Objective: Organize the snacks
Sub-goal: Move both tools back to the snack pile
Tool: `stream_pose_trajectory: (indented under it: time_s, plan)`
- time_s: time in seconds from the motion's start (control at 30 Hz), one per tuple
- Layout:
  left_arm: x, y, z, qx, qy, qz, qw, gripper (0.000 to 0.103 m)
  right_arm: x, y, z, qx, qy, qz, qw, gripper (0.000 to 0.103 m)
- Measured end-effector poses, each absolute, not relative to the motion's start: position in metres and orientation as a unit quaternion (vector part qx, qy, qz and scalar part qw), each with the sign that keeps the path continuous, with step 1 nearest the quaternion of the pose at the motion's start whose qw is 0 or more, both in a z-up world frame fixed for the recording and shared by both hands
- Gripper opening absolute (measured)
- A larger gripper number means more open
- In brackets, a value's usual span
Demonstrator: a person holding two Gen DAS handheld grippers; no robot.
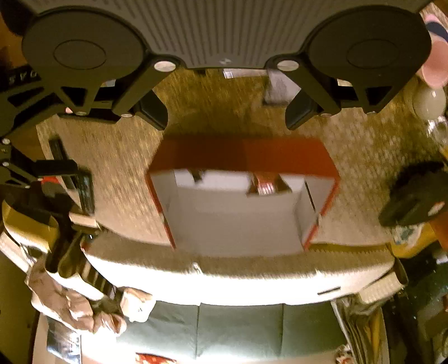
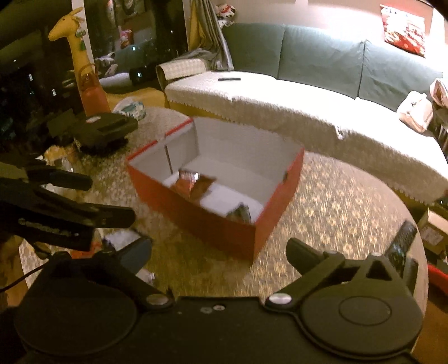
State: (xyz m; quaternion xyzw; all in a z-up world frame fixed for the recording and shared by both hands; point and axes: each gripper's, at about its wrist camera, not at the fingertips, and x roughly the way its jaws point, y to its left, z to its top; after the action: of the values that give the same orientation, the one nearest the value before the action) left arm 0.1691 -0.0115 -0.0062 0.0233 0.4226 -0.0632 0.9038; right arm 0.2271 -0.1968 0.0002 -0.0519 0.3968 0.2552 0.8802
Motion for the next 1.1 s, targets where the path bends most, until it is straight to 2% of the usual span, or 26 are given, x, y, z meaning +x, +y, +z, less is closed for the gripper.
stream_pose_trajectory:
  time_s: [0.57, 0.83, 0.97, 1.1]
  plan:
    - [0.115, -0.029, -0.095, 0.023, 0.524, -0.077, 0.848, 0.091, 0.183, -0.233, -0.067, -0.103, 0.452, 0.267, 0.845, 0.101]
    - [0.113, -0.033, -0.11, 0.021, 0.535, -0.07, 0.841, 0.091, 0.183, -0.227, -0.09, -0.16, 0.455, 0.299, 0.823, 0.094]
    - [0.116, -0.032, -0.116, 0.018, 0.541, -0.076, 0.837, 0.083, 0.184, -0.218, -0.096, -0.198, 0.444, 0.327, 0.81, 0.089]
    - [0.12, -0.035, -0.123, 0.023, 0.547, -0.082, 0.833, 0.071, 0.19, -0.214, -0.101, -0.22, 0.439, 0.351, 0.797, 0.082]
